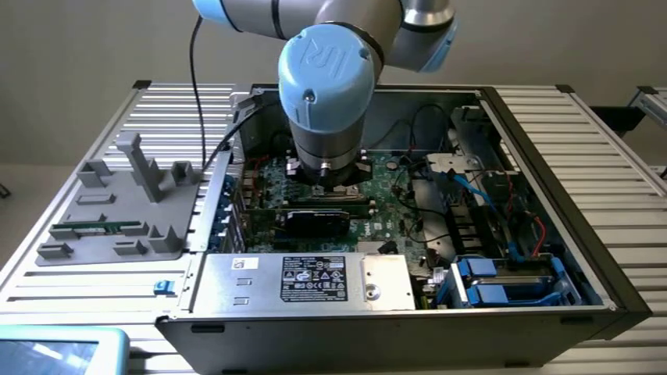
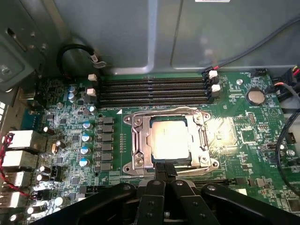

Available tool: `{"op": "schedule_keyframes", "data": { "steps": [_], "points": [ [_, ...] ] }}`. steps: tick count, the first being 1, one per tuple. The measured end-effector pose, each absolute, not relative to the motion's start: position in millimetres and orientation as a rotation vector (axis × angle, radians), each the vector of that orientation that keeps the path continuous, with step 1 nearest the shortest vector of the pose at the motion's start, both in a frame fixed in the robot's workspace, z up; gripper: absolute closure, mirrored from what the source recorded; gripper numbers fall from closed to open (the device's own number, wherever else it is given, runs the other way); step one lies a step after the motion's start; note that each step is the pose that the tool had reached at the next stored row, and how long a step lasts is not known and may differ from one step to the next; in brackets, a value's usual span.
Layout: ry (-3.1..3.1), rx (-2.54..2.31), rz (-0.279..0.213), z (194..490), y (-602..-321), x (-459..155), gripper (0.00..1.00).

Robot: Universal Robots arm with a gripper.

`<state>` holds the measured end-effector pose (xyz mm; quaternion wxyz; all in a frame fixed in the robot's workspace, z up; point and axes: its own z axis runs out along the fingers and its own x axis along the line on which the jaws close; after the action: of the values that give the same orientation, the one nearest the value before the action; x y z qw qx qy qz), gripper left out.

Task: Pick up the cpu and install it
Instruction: 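Install the second cpu locking lever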

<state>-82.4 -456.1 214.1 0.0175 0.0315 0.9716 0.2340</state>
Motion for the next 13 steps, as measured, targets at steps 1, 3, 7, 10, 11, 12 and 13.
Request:
{"op": "schedule_keyframes", "data": {
  "steps": [1,3,7,10,11,12,13],
  "points": [
    [3.02,0.098,0.722,218.4,-455.9,-82.4,0.91],
    [3.023,0.098,0.706,223.9,-455.8,-82.4,0.91],
    [3.033,0.097,0.661,231.8,-455.8,-82.4,0.91],
    [3.035,0.096,0.647,233.1,-455.7,-82.4,0.91],
    [3.035,0.096,0.647,233.1,-455.7,-82.4,0.91],
    [3.035,0.096,0.647,233.1,-455.7,-82.4,0.91],
    [3.035,0.096,0.647,233.1,-455.7,-82.4,0.91]
  ]
}}
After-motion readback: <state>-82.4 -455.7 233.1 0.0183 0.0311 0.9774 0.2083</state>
